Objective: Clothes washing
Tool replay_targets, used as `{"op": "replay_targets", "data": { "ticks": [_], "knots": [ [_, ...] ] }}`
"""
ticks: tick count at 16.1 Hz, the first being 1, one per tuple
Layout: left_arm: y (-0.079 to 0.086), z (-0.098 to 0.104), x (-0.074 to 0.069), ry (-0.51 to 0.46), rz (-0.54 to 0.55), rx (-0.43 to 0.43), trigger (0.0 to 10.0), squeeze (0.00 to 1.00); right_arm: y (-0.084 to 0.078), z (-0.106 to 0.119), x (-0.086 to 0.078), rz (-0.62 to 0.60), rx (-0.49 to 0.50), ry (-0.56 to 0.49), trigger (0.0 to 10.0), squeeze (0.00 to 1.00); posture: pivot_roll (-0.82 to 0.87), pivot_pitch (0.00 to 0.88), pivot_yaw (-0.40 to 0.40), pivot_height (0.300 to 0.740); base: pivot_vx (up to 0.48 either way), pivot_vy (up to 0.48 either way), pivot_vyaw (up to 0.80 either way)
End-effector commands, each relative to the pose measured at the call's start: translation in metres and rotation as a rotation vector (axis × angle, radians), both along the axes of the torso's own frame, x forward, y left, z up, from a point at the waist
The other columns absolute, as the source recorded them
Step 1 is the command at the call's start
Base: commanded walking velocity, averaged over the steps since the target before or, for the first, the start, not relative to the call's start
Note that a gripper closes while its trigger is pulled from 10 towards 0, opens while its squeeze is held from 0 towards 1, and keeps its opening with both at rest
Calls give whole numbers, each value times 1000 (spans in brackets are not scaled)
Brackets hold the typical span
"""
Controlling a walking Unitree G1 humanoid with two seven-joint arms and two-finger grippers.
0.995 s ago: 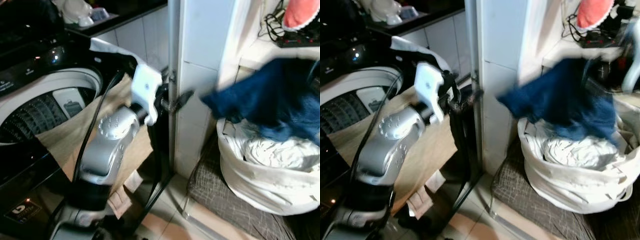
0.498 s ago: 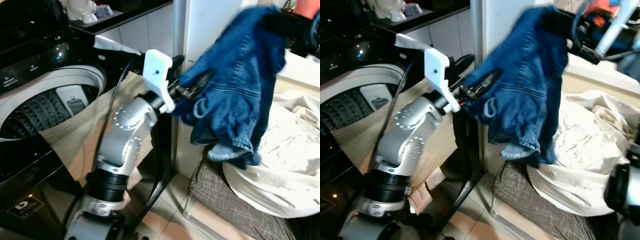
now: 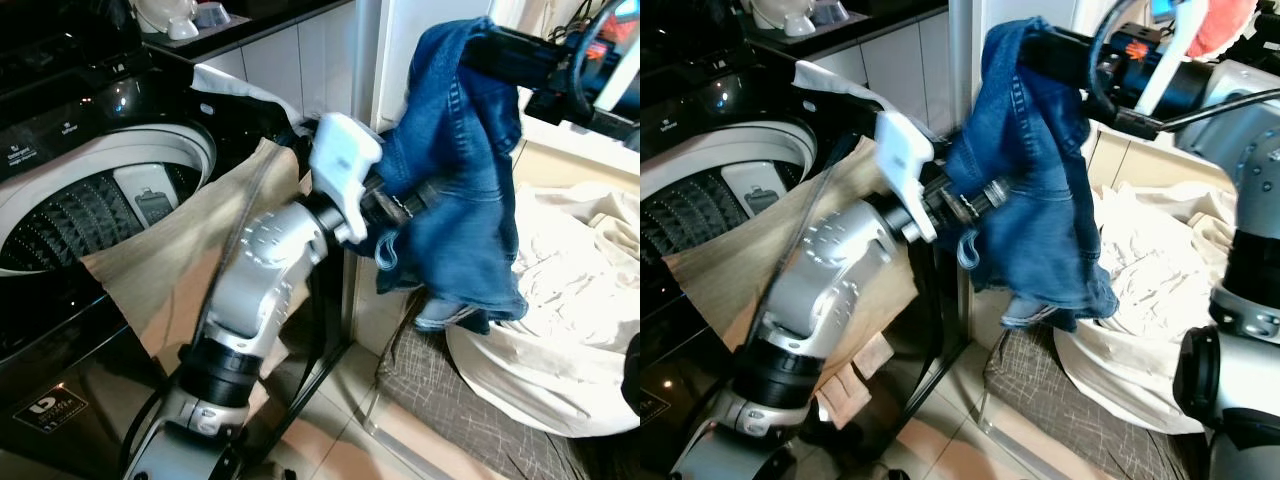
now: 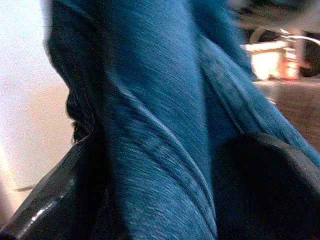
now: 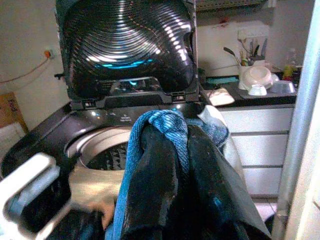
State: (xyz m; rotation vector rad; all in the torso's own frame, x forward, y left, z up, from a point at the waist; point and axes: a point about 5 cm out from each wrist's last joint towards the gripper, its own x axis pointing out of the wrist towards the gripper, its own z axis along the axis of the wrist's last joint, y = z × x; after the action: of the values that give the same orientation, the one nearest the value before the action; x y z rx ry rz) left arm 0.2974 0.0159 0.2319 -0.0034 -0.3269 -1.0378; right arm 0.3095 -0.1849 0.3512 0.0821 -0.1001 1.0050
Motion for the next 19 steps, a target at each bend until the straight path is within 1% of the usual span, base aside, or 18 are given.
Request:
{"op": "replay_targets", "data": {
  "ticks": [1, 2, 3, 5, 6, 7, 10, 16, 19],
  "knots": [
    [-5, -4, -5, 16, -53, 24, 10000, 0, 6, 12, -6, 23, 2, -53, 0, 0, -101, 0, 55, 740, 0, 0, 0],
    [-6, -5, -6, 25, -68, 26, 6863, 0, 7, 11, -6, 24, 4, -54, 0, 0, -98, 0, 61, 740, 0, 0, 0],
    [-5, -8, -6, 37, -71, 38, 0, 0, 7, 11, -6, 22, 7, -56, 0, 0, -98, 0, 66, 740, 0, 0, 0],
    [0, -11, 1, 47, -11, 60, 0, 0, 7, 11, -8, 16, 15, -59, 0, 0, -97, 0, 70, 740, 0, 0, 0],
    [3, -9, 5, 34, 23, 61, 0, 0, 8, 11, -9, 15, 19, -60, 0, 0, -97, 0, 77, 740, 0, 0, 0],
    [5, -9, 10, 41, 63, 61, 0, 0, 8, 11, -10, 14, 21, -62, 0, 0, -97, 0, 79, 740, 0, 0, 0],
    [8, -10, 13, 51, 96, 69, 0, 0, 10, 9, -12, 14, 22, -63, 0, 0, -95, 0, 85, 740, 0, 0, 0],
    [11, -10, 16, 63, 119, 65, 0, 0, 9, 5, -12, 3, 24, -56, 0, 0, -95, 0, 88, 740, 0, 0, 0],
    [15, -9, 21, 70, 154, 53, 0, 0, 10, -1, -13, 1, 25, -40, 0, 0, -94, 0, 92, 740, 0, 0, 0]
  ]
}}
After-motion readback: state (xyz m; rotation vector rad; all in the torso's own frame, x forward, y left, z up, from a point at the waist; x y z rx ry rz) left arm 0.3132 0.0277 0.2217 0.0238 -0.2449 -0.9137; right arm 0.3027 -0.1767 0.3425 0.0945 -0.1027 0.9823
